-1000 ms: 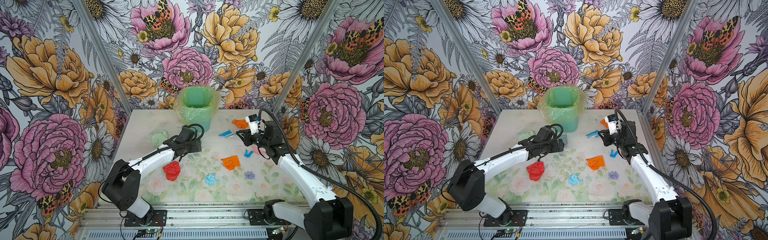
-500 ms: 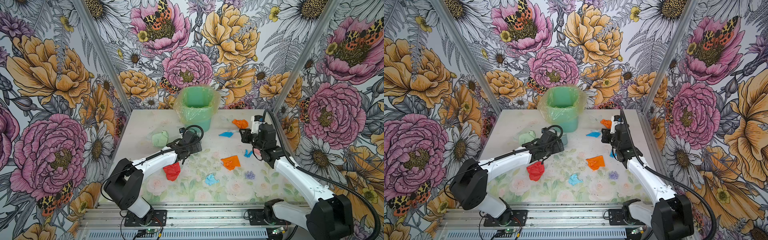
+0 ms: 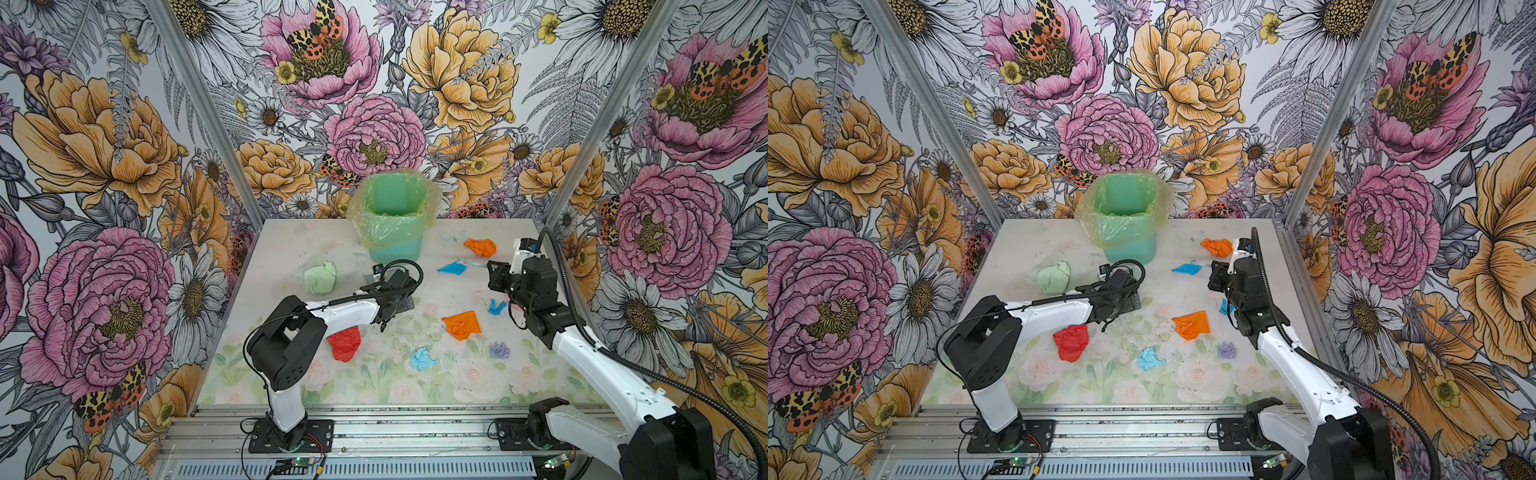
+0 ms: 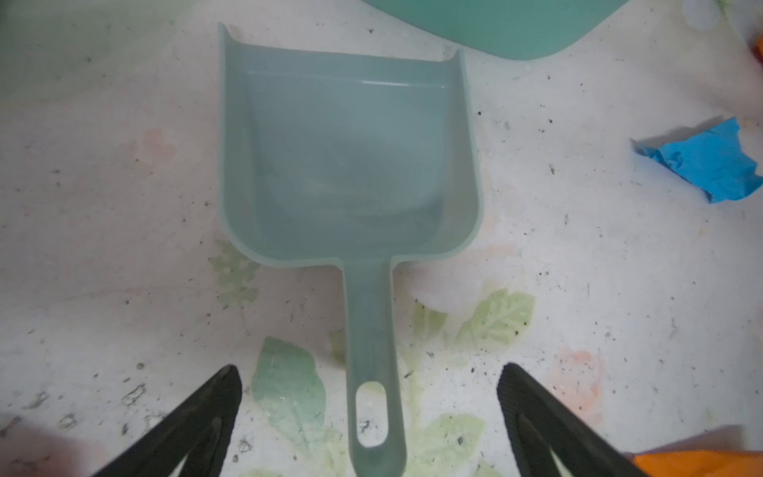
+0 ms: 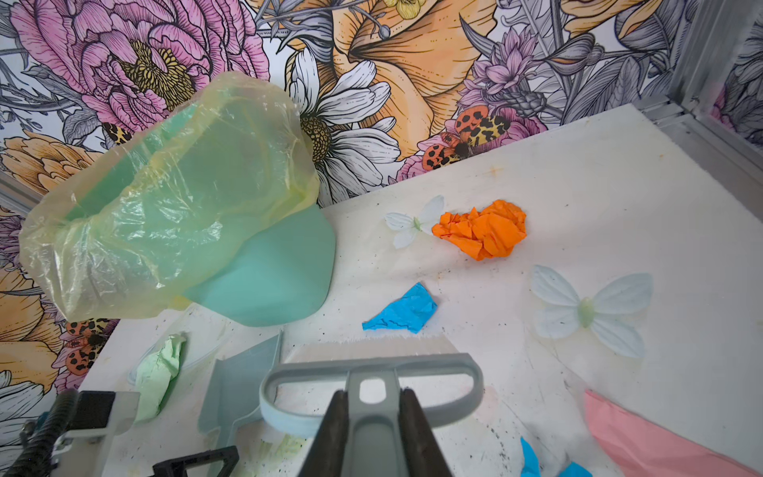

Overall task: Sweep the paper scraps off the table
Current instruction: 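Lower the left gripper and grasp the pale green dustpan handle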

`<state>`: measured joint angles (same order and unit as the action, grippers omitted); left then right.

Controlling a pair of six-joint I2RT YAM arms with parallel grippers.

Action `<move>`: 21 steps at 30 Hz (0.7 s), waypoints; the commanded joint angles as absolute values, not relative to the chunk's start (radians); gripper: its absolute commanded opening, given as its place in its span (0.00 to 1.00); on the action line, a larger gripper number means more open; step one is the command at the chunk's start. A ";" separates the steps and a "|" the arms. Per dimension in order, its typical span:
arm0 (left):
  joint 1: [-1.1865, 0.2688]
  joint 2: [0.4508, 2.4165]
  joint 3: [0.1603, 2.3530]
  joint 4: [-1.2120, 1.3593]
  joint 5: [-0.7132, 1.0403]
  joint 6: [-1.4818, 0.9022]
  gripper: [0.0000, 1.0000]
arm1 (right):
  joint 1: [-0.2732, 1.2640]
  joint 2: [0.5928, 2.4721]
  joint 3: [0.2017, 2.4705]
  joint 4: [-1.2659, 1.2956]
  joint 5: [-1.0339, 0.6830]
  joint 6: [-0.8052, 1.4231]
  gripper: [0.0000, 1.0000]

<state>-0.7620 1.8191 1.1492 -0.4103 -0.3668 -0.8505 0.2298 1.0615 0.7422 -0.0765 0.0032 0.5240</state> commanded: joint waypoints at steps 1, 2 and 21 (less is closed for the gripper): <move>-0.780 1.885 1.216 -0.420 -0.388 -0.859 0.99 | 0.236 1.030 0.729 -0.060 0.024 0.505 0.00; -0.783 1.899 1.228 -0.425 -0.392 -0.859 0.99 | 0.236 1.028 0.729 -0.060 0.023 0.501 0.00; -0.795 1.963 1.261 -0.501 -0.478 -0.879 0.99 | 0.236 1.029 0.719 -0.060 0.006 0.500 0.00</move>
